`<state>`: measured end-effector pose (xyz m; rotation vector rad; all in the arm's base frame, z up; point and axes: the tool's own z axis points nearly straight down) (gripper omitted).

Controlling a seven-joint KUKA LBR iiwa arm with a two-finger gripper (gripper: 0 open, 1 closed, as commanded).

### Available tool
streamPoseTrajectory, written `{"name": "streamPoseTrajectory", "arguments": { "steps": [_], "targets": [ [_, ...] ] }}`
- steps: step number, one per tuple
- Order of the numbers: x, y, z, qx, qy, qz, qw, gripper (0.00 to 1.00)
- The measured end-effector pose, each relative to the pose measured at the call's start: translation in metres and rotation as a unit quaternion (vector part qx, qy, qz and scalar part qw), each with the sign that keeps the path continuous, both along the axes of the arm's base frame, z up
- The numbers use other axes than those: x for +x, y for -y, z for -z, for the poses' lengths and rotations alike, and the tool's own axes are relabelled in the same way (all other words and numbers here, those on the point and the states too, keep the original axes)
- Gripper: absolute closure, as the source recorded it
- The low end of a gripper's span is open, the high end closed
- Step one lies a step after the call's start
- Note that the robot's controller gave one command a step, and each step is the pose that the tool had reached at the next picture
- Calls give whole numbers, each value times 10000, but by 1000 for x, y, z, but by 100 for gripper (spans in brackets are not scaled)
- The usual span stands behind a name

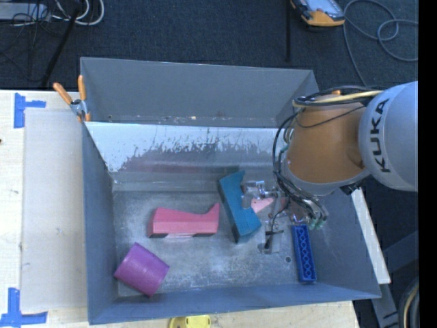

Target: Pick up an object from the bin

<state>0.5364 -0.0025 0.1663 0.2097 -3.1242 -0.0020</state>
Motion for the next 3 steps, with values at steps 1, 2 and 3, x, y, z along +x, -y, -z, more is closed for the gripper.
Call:
{"name": "streamPoseTrajectory", "arguments": {
  "steps": [1, 2, 3],
  "targets": [
    [0, 5, 5, 12, 42, -927, 9957, 0],
    [7, 10, 21, 2, 39, -255, 9997, 0],
    [39, -1, 34, 3, 56, 2, 10000, 0]
  ]
}}
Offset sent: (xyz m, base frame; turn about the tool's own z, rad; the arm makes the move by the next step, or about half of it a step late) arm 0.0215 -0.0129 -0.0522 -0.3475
